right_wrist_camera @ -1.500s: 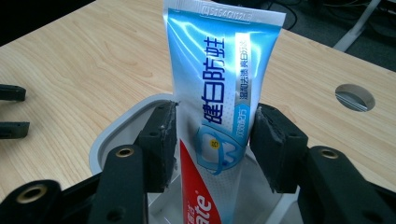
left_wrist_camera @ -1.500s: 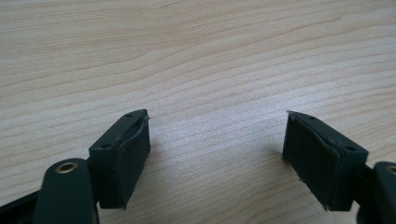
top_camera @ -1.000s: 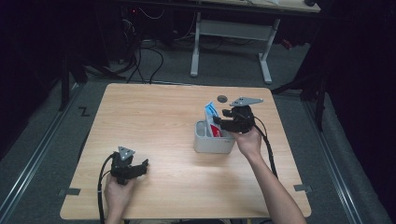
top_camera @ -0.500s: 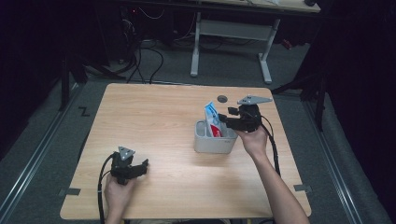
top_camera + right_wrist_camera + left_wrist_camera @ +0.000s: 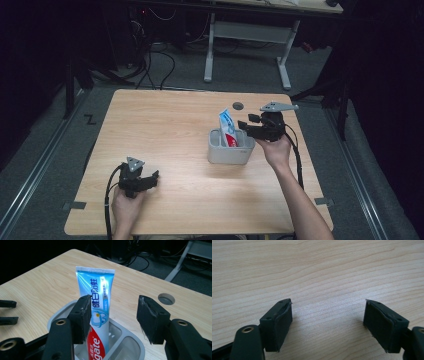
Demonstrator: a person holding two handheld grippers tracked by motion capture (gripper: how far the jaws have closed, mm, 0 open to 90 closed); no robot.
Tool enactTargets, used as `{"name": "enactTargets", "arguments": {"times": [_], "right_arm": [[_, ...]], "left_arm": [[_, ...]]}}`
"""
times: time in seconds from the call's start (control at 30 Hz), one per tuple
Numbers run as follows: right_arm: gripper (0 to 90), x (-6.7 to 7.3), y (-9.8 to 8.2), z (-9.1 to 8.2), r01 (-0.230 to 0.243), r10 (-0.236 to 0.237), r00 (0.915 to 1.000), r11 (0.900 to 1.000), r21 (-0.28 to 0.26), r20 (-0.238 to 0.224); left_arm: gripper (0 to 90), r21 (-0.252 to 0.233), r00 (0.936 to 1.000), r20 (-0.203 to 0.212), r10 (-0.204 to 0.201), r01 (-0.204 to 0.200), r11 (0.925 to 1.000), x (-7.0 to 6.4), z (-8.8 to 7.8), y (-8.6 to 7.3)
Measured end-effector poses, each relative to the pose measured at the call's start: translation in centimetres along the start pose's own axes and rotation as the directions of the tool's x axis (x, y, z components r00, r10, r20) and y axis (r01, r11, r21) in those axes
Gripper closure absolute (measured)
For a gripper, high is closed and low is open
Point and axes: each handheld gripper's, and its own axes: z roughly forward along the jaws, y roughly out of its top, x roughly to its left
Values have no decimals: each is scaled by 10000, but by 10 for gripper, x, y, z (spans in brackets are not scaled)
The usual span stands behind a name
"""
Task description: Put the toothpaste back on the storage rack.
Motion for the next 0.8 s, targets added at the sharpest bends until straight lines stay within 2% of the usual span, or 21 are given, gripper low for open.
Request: {"name": "enactTargets", "arguments": {"times": [0.13,0.8], "right_arm": [[454,-2,0,-4,-114,114,9999,9999,-35,56],[453,-12,-4,-25,-100,110,9992,9997,-244,391]], "left_arm": [[236,0,10000,-1,0,0,10000,0,0,0],[236,8,10000,21,-5,5,10000,0,0,0]]}}
